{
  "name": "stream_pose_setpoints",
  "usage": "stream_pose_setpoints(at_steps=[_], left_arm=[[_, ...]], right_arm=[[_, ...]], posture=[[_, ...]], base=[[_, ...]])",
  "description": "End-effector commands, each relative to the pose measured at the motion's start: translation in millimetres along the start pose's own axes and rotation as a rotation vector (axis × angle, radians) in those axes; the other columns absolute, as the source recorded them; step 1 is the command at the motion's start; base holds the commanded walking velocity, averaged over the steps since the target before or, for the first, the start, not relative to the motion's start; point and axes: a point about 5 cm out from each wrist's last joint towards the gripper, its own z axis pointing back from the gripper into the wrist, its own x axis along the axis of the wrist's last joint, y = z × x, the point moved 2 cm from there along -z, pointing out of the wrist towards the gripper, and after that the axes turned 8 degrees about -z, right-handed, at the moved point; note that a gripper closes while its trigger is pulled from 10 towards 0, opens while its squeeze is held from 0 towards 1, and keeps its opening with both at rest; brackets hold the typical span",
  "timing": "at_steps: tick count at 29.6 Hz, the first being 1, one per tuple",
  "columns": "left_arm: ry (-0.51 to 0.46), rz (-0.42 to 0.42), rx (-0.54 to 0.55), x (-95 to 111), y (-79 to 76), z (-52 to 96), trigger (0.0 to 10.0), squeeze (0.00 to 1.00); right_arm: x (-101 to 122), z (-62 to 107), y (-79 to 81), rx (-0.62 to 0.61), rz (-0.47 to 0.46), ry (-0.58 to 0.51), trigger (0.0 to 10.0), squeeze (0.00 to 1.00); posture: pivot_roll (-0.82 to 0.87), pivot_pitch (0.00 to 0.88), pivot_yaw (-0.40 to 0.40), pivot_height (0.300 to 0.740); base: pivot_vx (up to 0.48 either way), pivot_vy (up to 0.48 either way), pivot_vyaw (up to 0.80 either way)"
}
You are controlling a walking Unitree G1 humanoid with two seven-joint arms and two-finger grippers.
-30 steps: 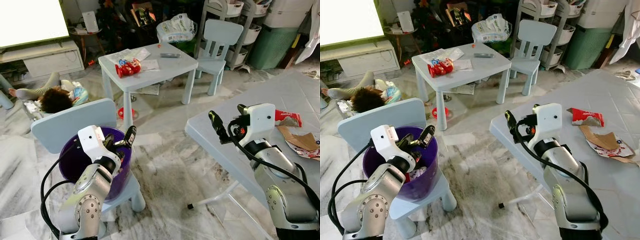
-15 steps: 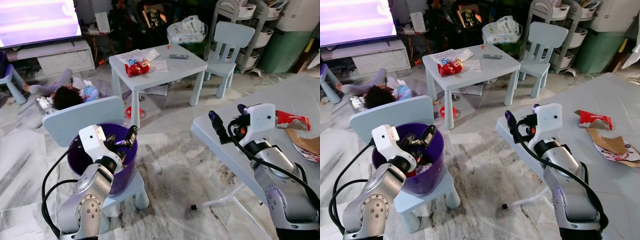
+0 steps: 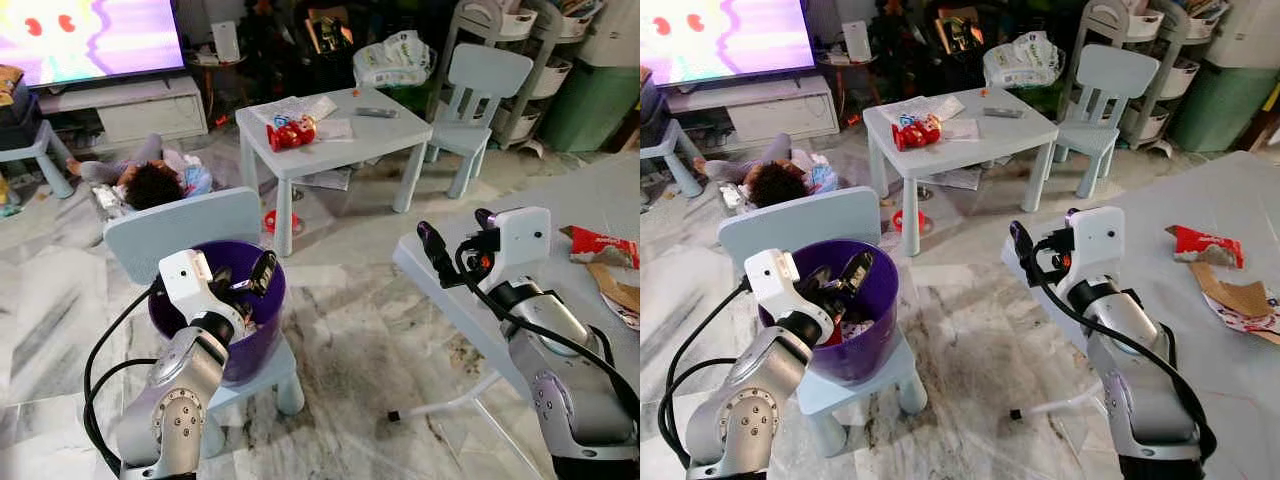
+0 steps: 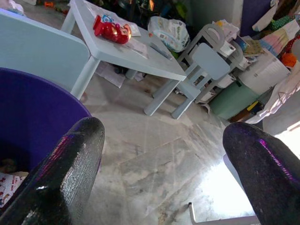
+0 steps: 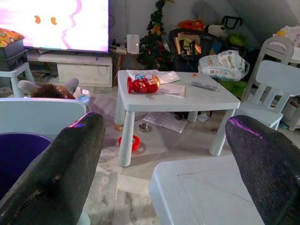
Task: Picking trash to rubbish bin
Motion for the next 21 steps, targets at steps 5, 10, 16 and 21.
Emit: stream_pose_setpoints(at_steps=[5, 10, 16, 21], left_arm=[[0.004, -0.005, -0.024, -0.2, -5.8, -2.4, 10.0, 0.0], [0.005, -0.007, -0.024, -0.3, -5.6, -3.0, 10.0, 0.0], [0.005, -0.008, -0.023, -0.3, -5.6, -3.1, 10.0, 0.0], [0.005, -0.009, -0.022, -0.3, -5.4, -3.3, 10.0, 0.0]], right_arm=[[2.6, -0.6, -2.9, -0.008, 0.004, -0.01, 10.0, 0.0], [2.6, -0.8, -3.1, -0.008, 0.006, -0.01, 10.0, 0.0], [2.6, -0.9, -3.1, -0.008, 0.006, -0.011, 10.0, 0.0], [2.5, -0.9, -3.1, -0.008, 0.006, -0.012, 10.0, 0.0]], posture=[[-0.01, 0.031, -0.05, 0.74], [-0.01, 0.029, -0.051, 0.74], [-0.01, 0.028, -0.05, 0.74], [-0.01, 0.028, -0.05, 0.74]], base=[[-0.311, 0.0, 0.0], [-0.319, 0.0, 0.0], [-0.323, 0.0, 0.0], [-0.317, 0.0, 0.0]])
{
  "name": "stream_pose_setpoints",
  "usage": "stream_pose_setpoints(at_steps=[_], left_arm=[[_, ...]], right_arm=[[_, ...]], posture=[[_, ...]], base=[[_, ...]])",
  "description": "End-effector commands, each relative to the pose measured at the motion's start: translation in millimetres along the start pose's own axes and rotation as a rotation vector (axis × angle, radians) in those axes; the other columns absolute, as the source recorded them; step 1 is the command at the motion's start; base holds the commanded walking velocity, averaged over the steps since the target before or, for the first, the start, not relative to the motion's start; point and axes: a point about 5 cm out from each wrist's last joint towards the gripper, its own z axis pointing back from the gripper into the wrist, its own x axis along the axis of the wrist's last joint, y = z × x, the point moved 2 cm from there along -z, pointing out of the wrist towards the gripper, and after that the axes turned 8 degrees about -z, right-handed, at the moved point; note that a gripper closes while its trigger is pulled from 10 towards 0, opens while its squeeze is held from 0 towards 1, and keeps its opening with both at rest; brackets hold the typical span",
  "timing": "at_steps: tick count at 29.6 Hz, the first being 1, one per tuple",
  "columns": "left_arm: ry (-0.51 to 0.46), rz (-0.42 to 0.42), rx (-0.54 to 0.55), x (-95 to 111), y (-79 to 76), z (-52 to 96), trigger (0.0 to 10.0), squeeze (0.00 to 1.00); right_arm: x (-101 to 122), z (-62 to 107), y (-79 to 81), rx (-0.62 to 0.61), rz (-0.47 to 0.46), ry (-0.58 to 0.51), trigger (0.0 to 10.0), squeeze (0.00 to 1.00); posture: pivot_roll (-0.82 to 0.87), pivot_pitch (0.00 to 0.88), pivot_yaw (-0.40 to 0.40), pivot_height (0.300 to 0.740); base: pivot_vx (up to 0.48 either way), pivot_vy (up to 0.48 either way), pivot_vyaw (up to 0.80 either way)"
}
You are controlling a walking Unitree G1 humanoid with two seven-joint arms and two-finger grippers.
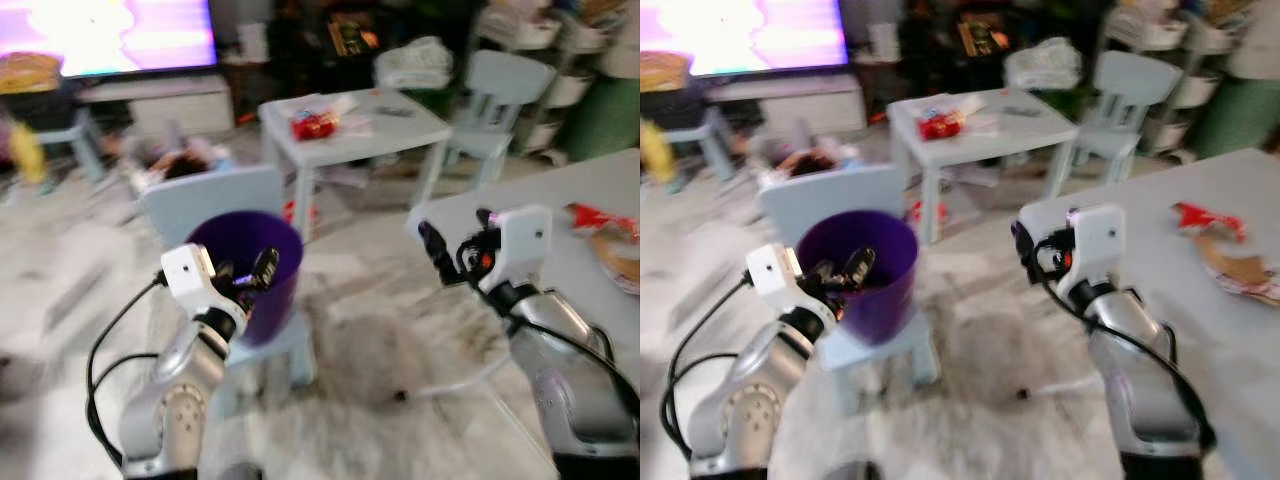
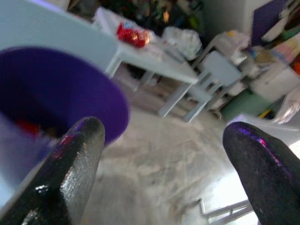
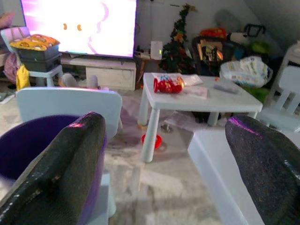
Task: Picking trash to rubbish bin
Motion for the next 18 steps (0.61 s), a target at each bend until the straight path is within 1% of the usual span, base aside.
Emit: stream_pose_setpoints(at_steps=[1, 18], left_arm=[[-0.013, -0.01, -0.024, 4.5, -6.1, -2.9, 10.0, 0.0], [-0.011, -0.014, -0.03, 4.7, -6.5, -4.0, 10.0, 0.0]], right_arm=[[5.3, -0.6, -1.5, -0.004, 0.005, -0.019, 10.0, 0.0], [4.7, -0.2, -1.6, -0.006, 0.005, -0.021, 10.0, 0.0]], posture=[[-0.01, 0.028, -0.05, 0.74], [-0.01, 0.022, -0.045, 0.74]], base=[[-0.315, 0.0, 0.0], [-0.305, 0.0, 0.0]])
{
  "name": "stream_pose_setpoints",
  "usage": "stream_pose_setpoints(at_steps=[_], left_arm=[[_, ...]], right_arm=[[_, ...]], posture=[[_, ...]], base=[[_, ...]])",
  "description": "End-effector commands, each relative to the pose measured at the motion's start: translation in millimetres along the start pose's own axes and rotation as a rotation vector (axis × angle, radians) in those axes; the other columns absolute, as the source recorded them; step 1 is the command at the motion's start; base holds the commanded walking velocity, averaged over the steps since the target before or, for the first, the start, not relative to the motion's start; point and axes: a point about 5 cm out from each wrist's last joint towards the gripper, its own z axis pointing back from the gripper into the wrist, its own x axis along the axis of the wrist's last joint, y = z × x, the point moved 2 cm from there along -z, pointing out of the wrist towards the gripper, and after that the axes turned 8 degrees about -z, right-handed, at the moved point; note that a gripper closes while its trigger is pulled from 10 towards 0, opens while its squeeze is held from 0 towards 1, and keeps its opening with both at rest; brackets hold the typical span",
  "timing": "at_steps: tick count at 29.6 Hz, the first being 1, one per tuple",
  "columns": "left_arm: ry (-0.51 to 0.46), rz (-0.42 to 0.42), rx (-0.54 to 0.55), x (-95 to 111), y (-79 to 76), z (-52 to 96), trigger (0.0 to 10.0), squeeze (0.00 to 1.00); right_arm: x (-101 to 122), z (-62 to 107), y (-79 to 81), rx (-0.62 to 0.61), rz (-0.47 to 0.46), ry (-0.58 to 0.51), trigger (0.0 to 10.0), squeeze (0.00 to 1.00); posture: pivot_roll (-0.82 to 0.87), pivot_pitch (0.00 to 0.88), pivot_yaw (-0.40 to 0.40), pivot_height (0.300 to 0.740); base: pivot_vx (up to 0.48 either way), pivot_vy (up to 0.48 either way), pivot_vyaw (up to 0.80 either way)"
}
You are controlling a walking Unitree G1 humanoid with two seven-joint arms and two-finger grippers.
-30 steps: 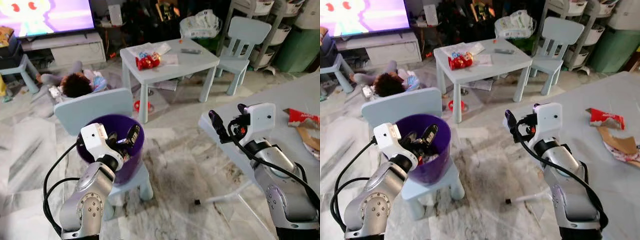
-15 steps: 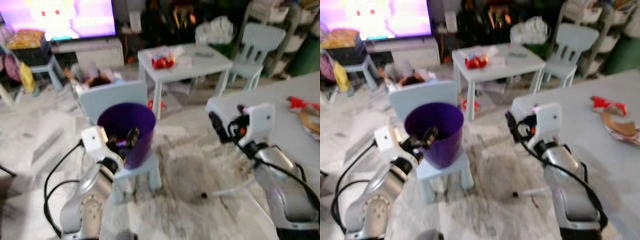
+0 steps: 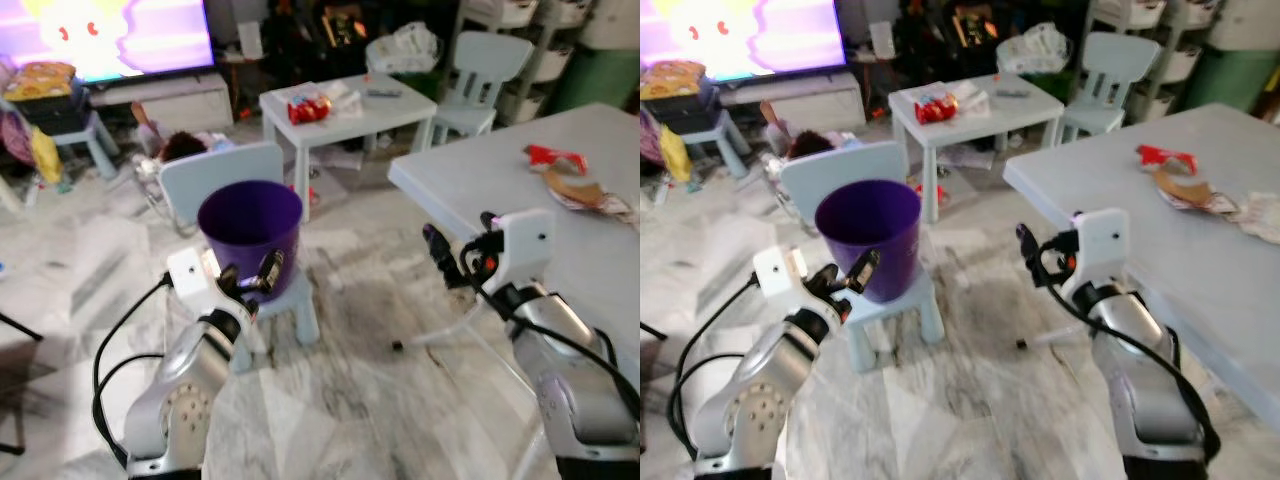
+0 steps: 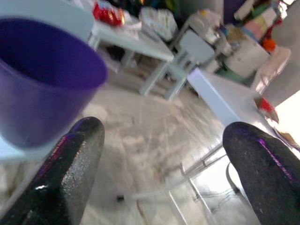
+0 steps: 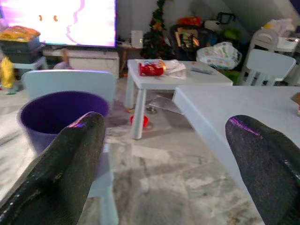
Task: Picking trash to rubbish bin
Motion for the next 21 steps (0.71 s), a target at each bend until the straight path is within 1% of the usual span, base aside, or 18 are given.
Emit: stream_pose_setpoints(at_steps=[1, 3, 13, 14, 15, 18, 20, 21], left_arm=[[-0.007, -0.002, -0.001, 2, 0.0, -0.1, 10.0, 0.0], [-0.009, -0.003, 0.0, 2, 0.1, -0.2, 10.0, 0.0], [-0.014, -0.014, 0.023, 3, 3.0, -1.8, 10.0, 0.0], [-0.014, -0.015, 0.025, 3, 3.5, -2.0, 10.0, 0.0], [-0.015, -0.017, 0.026, 4, 3.9, -2.5, 10.0, 0.0], [-0.026, -0.017, 0.033, 7, 4.6, -4.9, 10.0, 0.0], [-0.045, -0.025, 0.038, 12, 4.8, -7.8, 10.0, 0.0], [-0.062, -0.032, 0.049, 17, 6.4, -10.2, 10.0, 0.0]], right_arm=[[6, -0.2, -0.6, 0.0, 0.012, -0.022, 10.0, 0.0], [7, -0.5, 0.0, 0.005, 0.008, -0.027, 10.0, 0.0], [7, -4.0, 3.7, 0.01, -0.003, -0.028, 10.0, 0.0], [7, -4.6, 4.2, 0.011, -0.005, -0.028, 10.0, 0.0], [7, -6.1, 5.9, 0.014, -0.011, -0.03, 10.0, 0.0], [6, -11.0, 10.1, 0.023, -0.025, -0.037, 10.0, 0.0], [6, -16.7, 14.0, 0.031, -0.035, -0.047, 10.0, 0.0], [7, -22.4, 17.6, 0.037, -0.048, -0.06, 10.0, 0.0]], posture=[[-0.01, 0.022, -0.045, 0.74], [-0.01, 0.022, -0.047, 0.74], [0.0, 0.022, -0.044, 0.74], [0.0, 0.022, -0.042, 0.74], [0.0, 0.024, -0.039, 0.74], [0.01, 0.024, -0.036, 0.74], [0.02, 0.024, -0.031, 0.74], [0.03, 0.023, -0.026, 0.74]], base=[[-0.289, 0.0, 0.0], [-0.261, 0.0, 0.0], [0.0, 0.0, 0.0], [0.0, 0.0, -0.73], [0.0, 0.0, -0.8], [0.0, 0.0, 0.0], [0.0, 0.0, 0.0], [0.0, 0.0, 0.0]])
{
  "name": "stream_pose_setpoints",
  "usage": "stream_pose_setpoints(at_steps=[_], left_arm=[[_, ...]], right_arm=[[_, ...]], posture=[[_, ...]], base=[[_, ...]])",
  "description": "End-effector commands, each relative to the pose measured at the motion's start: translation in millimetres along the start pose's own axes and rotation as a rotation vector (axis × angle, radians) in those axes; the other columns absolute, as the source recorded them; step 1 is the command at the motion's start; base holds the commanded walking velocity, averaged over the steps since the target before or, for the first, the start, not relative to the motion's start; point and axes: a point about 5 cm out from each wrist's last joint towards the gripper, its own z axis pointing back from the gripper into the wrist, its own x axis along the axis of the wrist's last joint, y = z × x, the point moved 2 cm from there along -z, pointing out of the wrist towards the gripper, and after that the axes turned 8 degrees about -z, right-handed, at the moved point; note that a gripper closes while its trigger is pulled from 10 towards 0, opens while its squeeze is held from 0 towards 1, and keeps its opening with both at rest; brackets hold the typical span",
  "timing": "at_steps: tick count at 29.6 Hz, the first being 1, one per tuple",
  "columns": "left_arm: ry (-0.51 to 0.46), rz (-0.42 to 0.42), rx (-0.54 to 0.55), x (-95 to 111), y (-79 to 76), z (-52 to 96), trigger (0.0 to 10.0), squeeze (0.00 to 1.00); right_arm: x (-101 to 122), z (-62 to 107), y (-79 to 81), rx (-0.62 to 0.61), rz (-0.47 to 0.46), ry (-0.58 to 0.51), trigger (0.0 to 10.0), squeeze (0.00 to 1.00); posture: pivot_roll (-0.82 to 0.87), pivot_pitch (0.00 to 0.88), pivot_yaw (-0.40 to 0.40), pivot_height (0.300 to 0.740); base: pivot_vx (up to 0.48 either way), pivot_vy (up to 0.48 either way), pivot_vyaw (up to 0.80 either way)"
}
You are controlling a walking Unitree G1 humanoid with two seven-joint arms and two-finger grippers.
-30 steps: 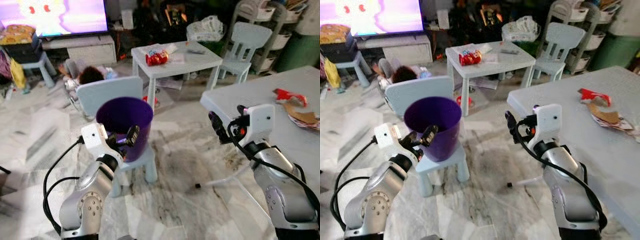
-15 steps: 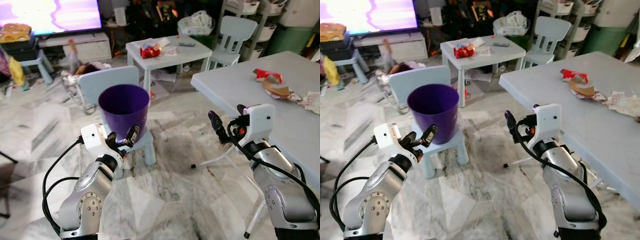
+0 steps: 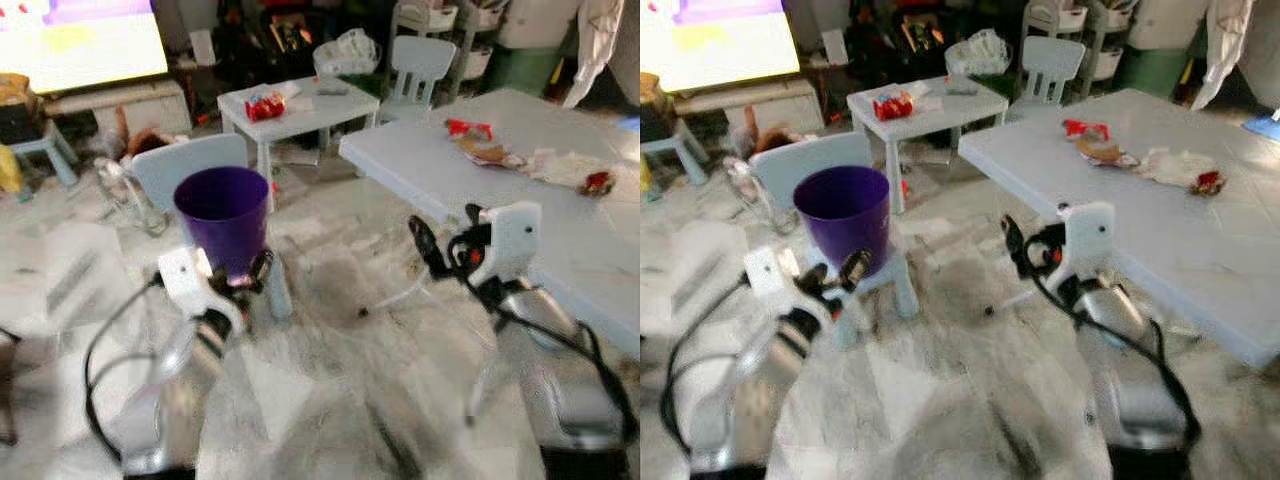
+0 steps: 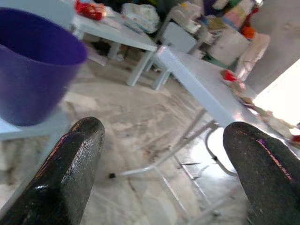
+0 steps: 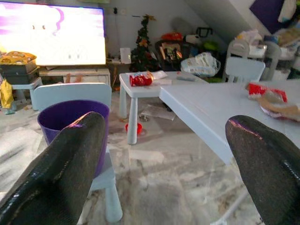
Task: Picking trash to rubbish bin
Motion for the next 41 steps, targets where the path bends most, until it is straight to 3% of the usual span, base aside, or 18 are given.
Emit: stream_pose_setpoints(at_steps=[1, 13, 17, 22, 33, 41], left_arm=[[-0.029, -0.024, 0.035, 9, 6.3, -2.2, 10.0, 0.0], [-0.101, -0.069, 0.066, 29, 14.6, -15.7, 10.0, 0.0], [-0.131, -0.09, 0.073, 36, 16.9, -18.3, 10.0, 0.0], [-0.151, -0.108, 0.047, 40, 13.4, -21.6, 10.0, 0.0], [-0.153, -0.129, 0.036, 40, 13.8, -22.6, 10.0, 0.0], [-0.151, -0.135, 0.028, 40, 15.5, -22.9, 10.0, 0.0]], right_arm=[[4, -7.9, 7.2, 0.017, -0.009, -0.024, 10.0, 0.0], [-13, -38.4, 18.5, 0.023, -0.085, -0.024, 10.0, 0.0], [-9, -47.8, 27.5, 0.039, -0.105, -0.05, 10.0, 0.0], [-5, -52.8, 33.6, 0.055, -0.111, -0.081, 10.0, 0.0], [-8, -50.2, 29.6, 0.063, -0.092, -0.089, 10.0, 0.0], [-10, -49.1, 27.7, 0.063, -0.083, -0.09, 10.0, 0.0]], posture=[[0.03, 0.023, -0.026, 0.74], [0.11, 0.05, -0.052, 0.74], [0.12, 0.044, -0.046, 0.74], [0.11, 0.022, -0.039, 0.74], [0.11, 0.0, -0.044, 0.74], [0.11, 0.0, -0.031, 0.74]], base=[[0.0, 0.0, 0.0], [0.0, 0.0, -0.4], [0.0, 0.0, -0.6], [0.233, 0.0, 0.0], [0.306, 0.0, -0.8], [0.0, 0.0, -0.8]])
